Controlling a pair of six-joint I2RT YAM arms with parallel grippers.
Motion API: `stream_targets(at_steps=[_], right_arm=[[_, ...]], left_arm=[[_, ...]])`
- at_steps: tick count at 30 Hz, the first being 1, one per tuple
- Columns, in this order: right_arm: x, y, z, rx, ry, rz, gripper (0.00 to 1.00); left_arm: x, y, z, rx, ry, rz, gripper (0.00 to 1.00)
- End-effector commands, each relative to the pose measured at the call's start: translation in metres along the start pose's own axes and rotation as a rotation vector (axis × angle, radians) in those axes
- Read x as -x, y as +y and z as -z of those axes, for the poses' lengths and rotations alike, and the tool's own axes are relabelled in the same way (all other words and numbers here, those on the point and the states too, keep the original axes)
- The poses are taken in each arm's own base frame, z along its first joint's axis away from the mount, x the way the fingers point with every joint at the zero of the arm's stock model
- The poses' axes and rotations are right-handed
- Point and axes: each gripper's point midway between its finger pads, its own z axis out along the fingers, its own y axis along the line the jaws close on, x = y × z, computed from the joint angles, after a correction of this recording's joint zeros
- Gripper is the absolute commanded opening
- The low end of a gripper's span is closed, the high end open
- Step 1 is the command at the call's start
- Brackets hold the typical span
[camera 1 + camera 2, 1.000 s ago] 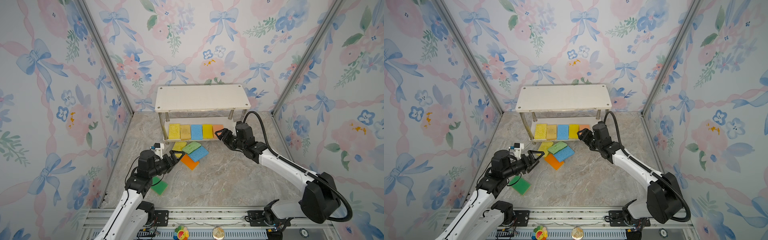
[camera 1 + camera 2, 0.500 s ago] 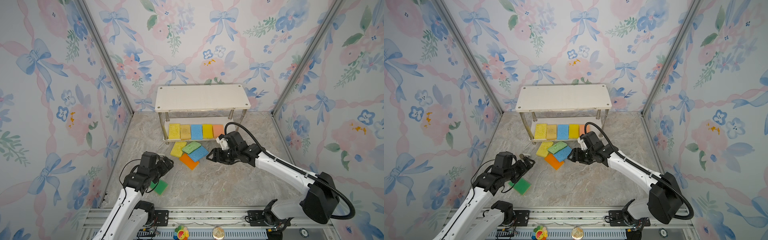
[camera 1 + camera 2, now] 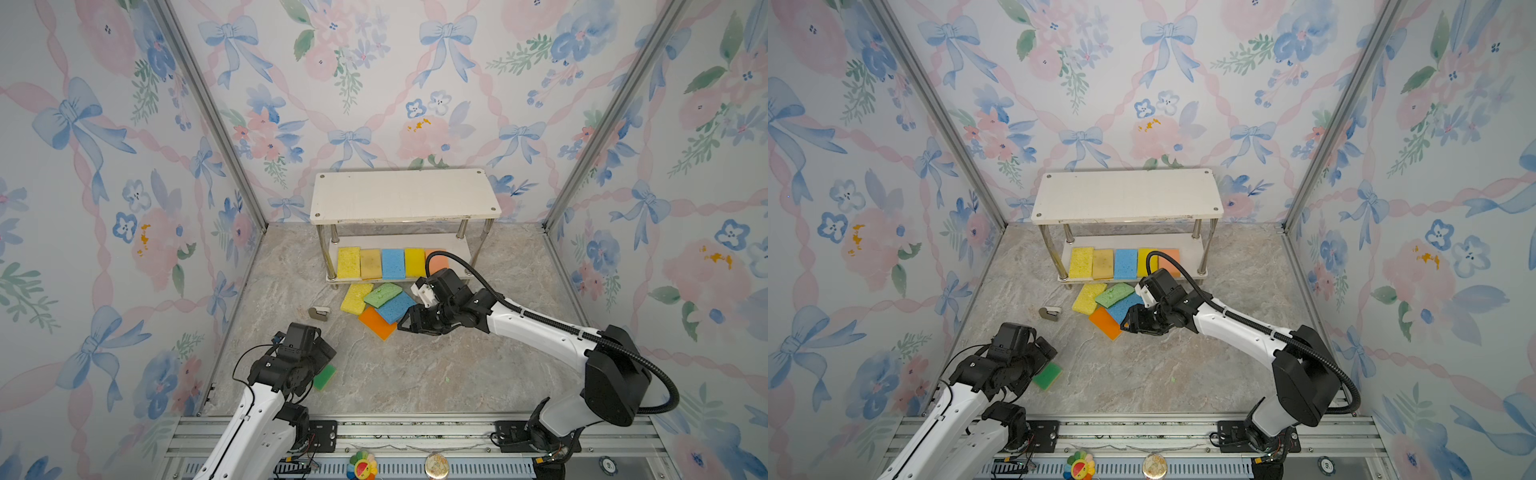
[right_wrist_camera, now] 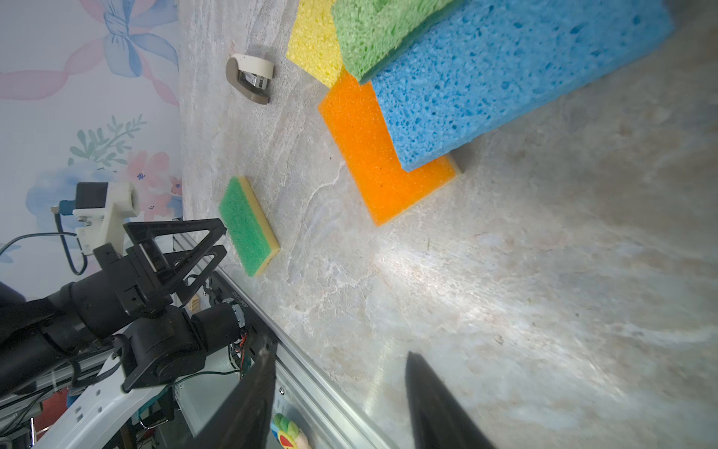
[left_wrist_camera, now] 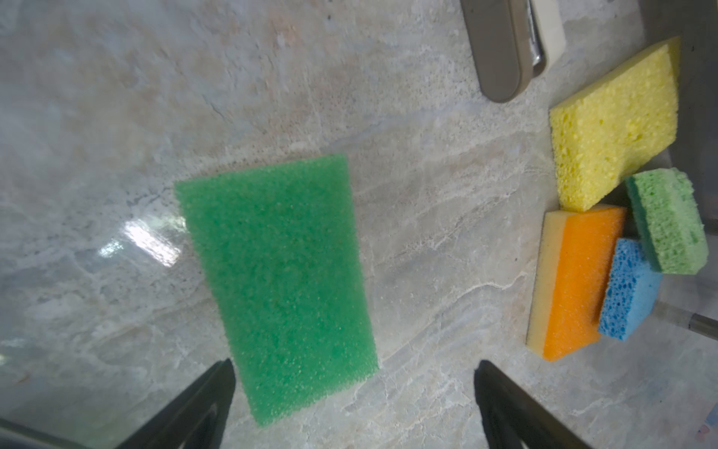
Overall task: Place and organize the cleaning sponges onto the shelf
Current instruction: 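Grasp the green scrub sponge with the left gripper while the right gripper withdraws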
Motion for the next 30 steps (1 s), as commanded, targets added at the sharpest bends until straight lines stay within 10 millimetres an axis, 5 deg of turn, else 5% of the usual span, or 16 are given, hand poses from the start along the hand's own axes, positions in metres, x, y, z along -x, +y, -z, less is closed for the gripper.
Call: stream_targets(at_steps=[1, 14, 24, 30], right_arm=[[0.0, 0.008, 0.002, 0.019, -0.005, 0.018, 0.55], [-0.002, -0.001, 0.016, -0.01, -0.042, 0.01, 0.48], [0.001, -0.006, 0.023, -0.022, -0.058, 0.001, 0.42], [0.002, -0.007, 0.024, -0.023, -0.06, 0.0, 0.4]], left_arm=[[0.001, 0.015, -0.005, 0.065, -0.014, 0.057, 0.97], [-0.012, 0.02, -0.03, 0.063, 0.04, 0.094, 0.87], [-0.016, 0.017, -0.037, 0.015, 0.053, 0.08, 0.61], [-0.019, 0.016, -0.04, -0.012, 0.061, 0.093, 0.33]])
